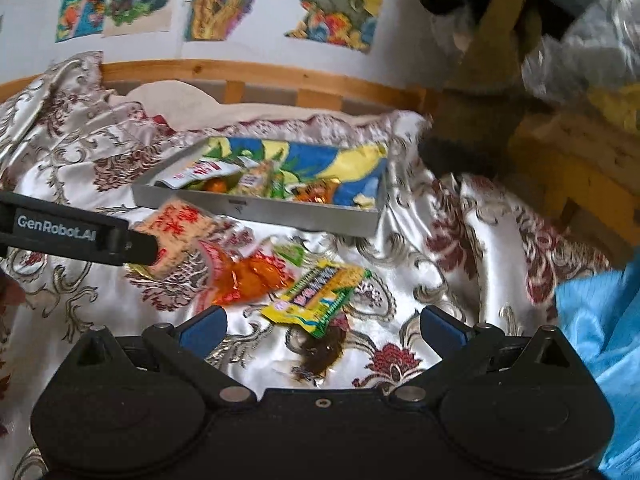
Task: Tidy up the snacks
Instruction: 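Lower the left tool to the orange spicy pack while the right tool reaches the brown meat pack, then grasp the orange spicy pack with the left tool while the right tool grasps the brown meat pack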
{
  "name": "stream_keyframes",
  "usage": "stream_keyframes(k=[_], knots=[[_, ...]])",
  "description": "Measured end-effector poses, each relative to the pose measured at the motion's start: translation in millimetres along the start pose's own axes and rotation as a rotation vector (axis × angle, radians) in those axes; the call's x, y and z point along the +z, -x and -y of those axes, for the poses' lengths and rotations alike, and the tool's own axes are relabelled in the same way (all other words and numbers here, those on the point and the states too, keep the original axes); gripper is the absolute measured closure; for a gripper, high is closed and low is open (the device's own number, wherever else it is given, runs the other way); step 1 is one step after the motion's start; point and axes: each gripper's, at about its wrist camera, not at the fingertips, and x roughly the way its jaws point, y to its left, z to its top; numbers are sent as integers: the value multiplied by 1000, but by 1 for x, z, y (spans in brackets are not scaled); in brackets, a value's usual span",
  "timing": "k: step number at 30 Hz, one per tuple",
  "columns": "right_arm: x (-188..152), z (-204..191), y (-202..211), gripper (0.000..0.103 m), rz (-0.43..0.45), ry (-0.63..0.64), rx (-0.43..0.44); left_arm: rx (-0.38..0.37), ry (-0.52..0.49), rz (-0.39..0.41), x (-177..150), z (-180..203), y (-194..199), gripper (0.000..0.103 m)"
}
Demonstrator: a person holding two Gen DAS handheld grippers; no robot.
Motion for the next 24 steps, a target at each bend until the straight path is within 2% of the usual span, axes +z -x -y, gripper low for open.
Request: stream_keyframes(k=[3,9,14,19,24], knots=[[-2,7,-7,1,-24,-33,2,-65,-33,-10,2,8,-17,0],[-7,16,-24,1,-78,-88,10,-102,-87,-63,8,14,-52,1],[-10,19,-37,15,-121,-124,35,-144,-139,-102,9,14,-66,3],[-11,14,-48,24,-152,-113,40,-166,-152,-142,5,16,-79,23],[-15,13,-58,31,-186,-121,30,-213,-151,-155,4,18,-87,38]])
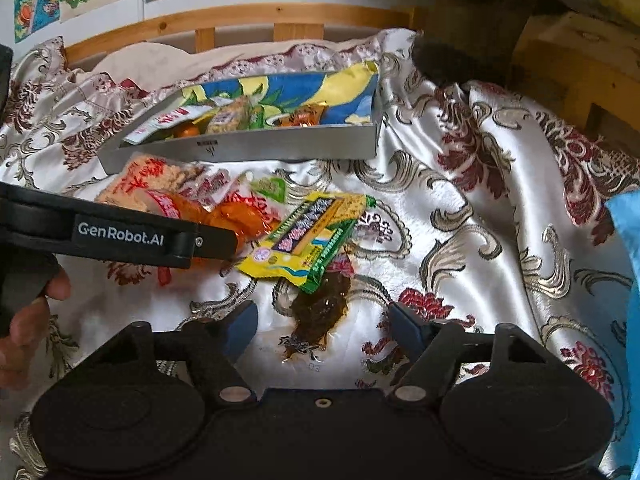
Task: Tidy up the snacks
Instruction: 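Grasp the orange spicy pack with the left tool while the right tool grasps the brown meat pack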
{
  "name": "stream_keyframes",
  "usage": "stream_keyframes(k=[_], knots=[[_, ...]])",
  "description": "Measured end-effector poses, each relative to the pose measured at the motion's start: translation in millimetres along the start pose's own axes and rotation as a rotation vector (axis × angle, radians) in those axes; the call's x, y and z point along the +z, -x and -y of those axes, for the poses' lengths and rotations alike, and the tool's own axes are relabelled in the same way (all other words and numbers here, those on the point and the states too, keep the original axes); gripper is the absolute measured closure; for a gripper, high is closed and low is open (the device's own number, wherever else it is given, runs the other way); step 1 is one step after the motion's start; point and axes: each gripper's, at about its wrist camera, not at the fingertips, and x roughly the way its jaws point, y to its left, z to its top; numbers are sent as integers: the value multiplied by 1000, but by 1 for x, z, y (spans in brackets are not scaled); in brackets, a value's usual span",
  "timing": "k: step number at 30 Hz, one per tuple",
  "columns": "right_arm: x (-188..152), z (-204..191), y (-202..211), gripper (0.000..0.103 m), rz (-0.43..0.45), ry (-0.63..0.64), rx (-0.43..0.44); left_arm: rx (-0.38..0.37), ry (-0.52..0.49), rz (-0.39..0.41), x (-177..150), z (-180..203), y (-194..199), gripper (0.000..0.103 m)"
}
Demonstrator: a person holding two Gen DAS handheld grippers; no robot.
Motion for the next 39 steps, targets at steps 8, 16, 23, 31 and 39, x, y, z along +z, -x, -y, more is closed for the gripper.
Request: stream_keyframes(k=[8,16,23,31,39], knots=[[2,-1,-17,32,10,4,-15,-2,16,-2,5,0,-18,47],[6,-2,-26,52,-6,-19,-10,8,56,2,0,-3,-17,54],[3,-15,-11,54,-38,33,-47,48,89,-11,-16,3,9,55],[-17,-42,24,55,52,340,-209,110,132,-19,-40,12,52,56],[-38,-48,73,55,118,366,-218,133,194,9,-55,18,86,56]])
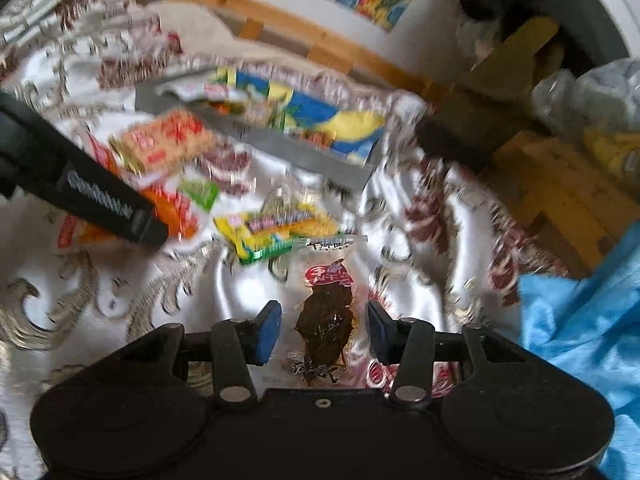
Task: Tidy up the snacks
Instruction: 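Grasp the orange spicy pack with the left tool while the right tool grasps the brown meat pack, then lift both packs and carry them toward the tray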
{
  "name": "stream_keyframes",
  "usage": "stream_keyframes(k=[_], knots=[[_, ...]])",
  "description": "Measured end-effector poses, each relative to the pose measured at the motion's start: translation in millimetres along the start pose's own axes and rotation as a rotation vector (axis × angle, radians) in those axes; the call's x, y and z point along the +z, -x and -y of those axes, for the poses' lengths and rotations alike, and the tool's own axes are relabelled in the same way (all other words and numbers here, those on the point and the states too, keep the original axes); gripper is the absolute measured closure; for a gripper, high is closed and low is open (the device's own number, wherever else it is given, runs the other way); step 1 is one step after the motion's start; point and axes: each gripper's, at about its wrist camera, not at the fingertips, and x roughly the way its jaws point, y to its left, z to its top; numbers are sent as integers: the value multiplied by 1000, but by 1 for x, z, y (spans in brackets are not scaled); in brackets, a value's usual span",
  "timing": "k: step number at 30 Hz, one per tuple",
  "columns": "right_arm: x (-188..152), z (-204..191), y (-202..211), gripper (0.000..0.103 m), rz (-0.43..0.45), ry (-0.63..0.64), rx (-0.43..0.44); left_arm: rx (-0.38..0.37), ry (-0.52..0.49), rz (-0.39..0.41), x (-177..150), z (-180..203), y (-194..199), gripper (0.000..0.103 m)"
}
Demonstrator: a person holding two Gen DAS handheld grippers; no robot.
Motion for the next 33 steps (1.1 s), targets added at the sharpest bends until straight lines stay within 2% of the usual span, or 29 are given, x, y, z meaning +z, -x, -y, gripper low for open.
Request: stream_keyframes(k=[3,4,5,8,11,13,17,21,23,27,33], knots=[[0,-1,16,55,69,-1,-5,-2,1,44,-2,3,15,61],[1,-1,20,55,95,0,-3,-9,1,60,-1,3,18,91],[2,-1,23,55,120,-3,-4,-5,-6,66,1,5,20,92],[5,1,27,55,166,-18,-8,23,-43,60,2,7,16,93],[7,4,24,55,156,-33,-2,18,-47,65,-1,5,10,90],[8,4,23,55,153,-45,2,39,-62,63,-2,5,7,78],[8,1,22,55,151,-47,7,52,-49,71,-1,-2,2,73],[9,0,19,55,151,-49,17,49,-57,70,3,-5,-7,58],[9,-1,18,55,152,-49,22,37,-54,57,3,-7,-14,55],[9,-3,17,55,151,-45,31,22,-55,44,1,-8,-19,55],[12,-7,13,55,160,-40,41,20,-41,69,2,-6,-14,59]])
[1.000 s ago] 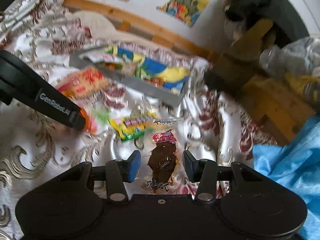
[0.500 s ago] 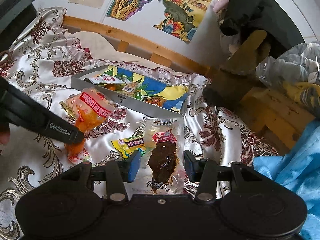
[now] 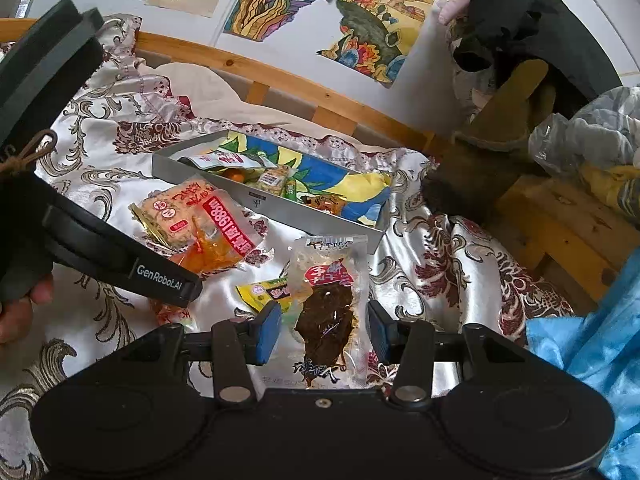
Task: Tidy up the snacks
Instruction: 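Lift both packs and carry them toward the tray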
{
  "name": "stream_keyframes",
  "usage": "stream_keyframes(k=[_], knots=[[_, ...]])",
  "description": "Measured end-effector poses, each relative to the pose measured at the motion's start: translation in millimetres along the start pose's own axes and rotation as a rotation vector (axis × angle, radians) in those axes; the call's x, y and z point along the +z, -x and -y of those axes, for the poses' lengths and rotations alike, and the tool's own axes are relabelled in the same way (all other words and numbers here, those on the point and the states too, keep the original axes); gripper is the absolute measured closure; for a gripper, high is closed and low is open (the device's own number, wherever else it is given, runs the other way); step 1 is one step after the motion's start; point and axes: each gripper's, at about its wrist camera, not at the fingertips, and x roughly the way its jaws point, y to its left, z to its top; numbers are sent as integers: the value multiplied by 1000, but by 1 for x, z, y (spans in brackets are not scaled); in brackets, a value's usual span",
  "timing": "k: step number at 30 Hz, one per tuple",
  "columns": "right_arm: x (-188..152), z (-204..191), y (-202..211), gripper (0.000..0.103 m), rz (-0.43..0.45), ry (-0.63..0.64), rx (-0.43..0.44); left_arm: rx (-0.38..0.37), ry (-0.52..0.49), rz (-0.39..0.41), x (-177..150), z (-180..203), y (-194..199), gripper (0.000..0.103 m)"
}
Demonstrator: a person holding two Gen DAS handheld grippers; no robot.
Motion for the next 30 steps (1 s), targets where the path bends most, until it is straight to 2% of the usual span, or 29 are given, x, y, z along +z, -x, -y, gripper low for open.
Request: stream_keyframes(k=[9,17,23,30], knots=[[4,4,2,55,37,-29,-10,-11,93,86,20,-6,18,60],[31,19,-24,55,148,-30,-16,-31,100,215,90,-2,19,60],[59,47,-73,55,234,-69,-24,-60,81,271,146,2,-11,60],[78,90,-147,55,272,-119,-16,-77,69,247,189,-1,-71,60]])
